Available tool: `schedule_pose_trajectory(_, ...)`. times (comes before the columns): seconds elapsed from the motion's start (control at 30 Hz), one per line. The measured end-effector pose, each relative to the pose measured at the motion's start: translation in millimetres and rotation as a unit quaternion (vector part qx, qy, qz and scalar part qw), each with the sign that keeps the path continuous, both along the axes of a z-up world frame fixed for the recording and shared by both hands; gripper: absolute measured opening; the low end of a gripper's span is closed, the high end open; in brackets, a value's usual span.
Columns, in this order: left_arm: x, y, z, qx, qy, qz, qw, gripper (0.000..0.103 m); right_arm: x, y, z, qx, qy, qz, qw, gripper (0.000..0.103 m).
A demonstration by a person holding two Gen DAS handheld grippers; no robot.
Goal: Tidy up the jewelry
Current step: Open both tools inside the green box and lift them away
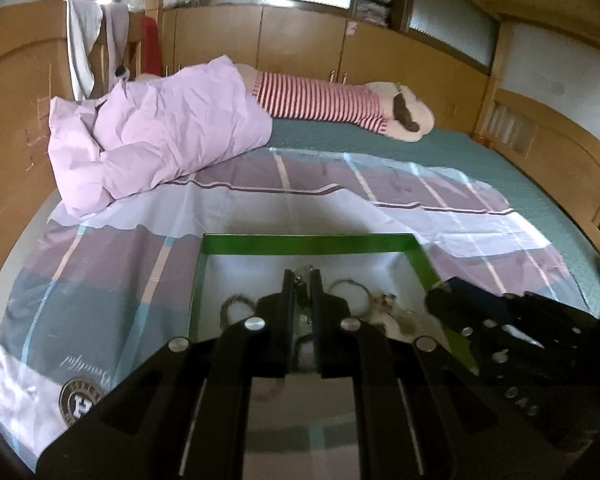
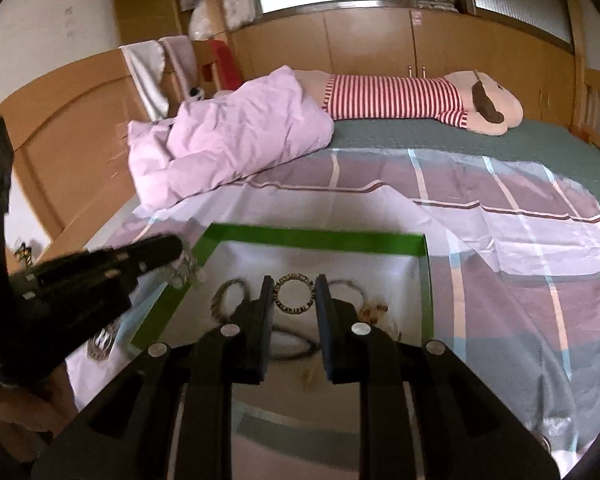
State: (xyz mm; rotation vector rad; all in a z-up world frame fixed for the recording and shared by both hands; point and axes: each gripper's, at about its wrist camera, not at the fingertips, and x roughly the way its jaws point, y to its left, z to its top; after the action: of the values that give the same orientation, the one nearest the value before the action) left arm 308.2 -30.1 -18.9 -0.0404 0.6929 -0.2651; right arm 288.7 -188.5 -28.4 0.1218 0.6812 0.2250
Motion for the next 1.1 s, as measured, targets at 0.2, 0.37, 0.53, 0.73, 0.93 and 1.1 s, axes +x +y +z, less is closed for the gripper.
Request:
schedule_pose_trajectory(0.2,37.1,-0.3,-22.4,-0.009,0.026,0.008,0.9996,0.008,34.4,-3.1,-10.7,-0.001,0.009,-0.017,1.000,0.020)
schedule_pose_trajectory(0.37,42.9,-7.8,-28.9,-0.001,0.029,0.000,0.9996,0.008,41.4,-5.4,-19.1,-0.011,0.018,-0.024,1.000,0.021)
schedule_pose_trajectory(0.53,33.5,-7.0,-14.2,0.025,0.005,0.032,0.9992,0.073,26.5,-16.2,2.2,-0.003,-0.006,-0.050,0.999,0.069)
schedule_pose_trajectory(0.73,-39.7,5.1,75.5,0.046,-0.137,0.049,0.9883,0.099,-59.7,-50.7,80.4,0.071,-0.117,-0.078,0.988,0.100)
schedule_pose_trajectory(0.93,-143.7,32.5,103.5,0.044,-0.242,0.059,0.9675,0.099,-150.5,-62.0,104.0,0.026,-0.194,-0.059,0.979,0.100)
schedule_pose_trajectory(1.1,-192.9,41.6,88.8,0.058,-0.196,0.050,0.9776,0.099,-194.7,-67.1,83.6,-0.015,-0.161,-0.065,0.985,0.100)
